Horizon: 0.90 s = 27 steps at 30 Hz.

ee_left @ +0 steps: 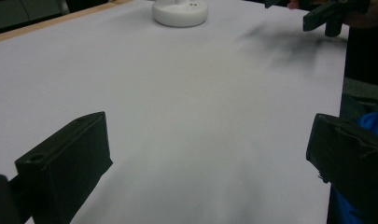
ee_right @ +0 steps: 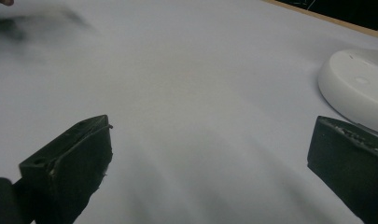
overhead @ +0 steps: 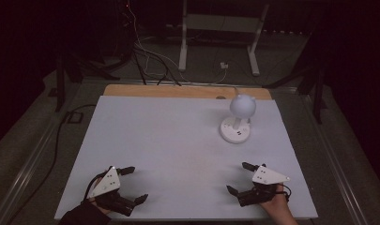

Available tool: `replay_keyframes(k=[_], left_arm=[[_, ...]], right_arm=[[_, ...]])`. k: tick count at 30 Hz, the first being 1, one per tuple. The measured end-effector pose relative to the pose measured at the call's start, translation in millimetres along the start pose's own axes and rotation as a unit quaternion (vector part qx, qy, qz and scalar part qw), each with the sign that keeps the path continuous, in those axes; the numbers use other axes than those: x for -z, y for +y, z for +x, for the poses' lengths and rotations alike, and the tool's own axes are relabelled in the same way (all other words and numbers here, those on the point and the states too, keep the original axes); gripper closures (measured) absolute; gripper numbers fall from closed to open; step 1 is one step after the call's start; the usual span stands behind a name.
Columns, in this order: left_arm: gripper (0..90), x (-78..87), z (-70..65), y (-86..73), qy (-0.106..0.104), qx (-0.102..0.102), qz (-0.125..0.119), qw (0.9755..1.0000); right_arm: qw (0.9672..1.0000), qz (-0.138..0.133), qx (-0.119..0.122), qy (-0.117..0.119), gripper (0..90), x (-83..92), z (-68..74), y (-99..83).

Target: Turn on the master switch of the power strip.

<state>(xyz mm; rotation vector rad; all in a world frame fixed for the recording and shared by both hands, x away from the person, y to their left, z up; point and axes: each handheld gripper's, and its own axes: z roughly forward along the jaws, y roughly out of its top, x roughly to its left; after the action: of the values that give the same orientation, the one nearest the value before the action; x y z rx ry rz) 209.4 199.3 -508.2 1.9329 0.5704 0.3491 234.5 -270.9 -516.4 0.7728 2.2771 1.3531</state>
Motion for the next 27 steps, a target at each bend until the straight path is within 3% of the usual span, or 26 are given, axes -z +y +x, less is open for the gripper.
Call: replay_keyframes(k=[2,5,10,22,27], left_arm=[[0.2,0.1,-0.2,0.1,0.000,0.001,0.000,1.0000],[0.2,-0.2,-0.8,0.1,-0.001,-0.002,0.002,1.0000],[0.2,-0.1,-1.0,0.1,0.000,-0.002,0.003,1.0000],[0.2,-0.1,-1.2,-0.1,0.000,-0.004,0.004,1.0000],[0.2,-0.5,-0.9,-0.3,0.000,-0.004,0.006,1.0000]], right_arm=[[0.9999,0.014,0.001,-0.001,0.0,1.1,1.4,2.6],[0.9993,0.023,-0.011,0.026,0.0,2.5,2.0,5.7],[0.9981,0.053,0.001,0.033,0.0,-0.5,4.3,6.1],[0.9961,0.081,0.015,0.030,0.0,-2.7,9.4,9.8],[0.9966,0.075,0.020,0.026,0.0,-3.0,13.0,10.4]])
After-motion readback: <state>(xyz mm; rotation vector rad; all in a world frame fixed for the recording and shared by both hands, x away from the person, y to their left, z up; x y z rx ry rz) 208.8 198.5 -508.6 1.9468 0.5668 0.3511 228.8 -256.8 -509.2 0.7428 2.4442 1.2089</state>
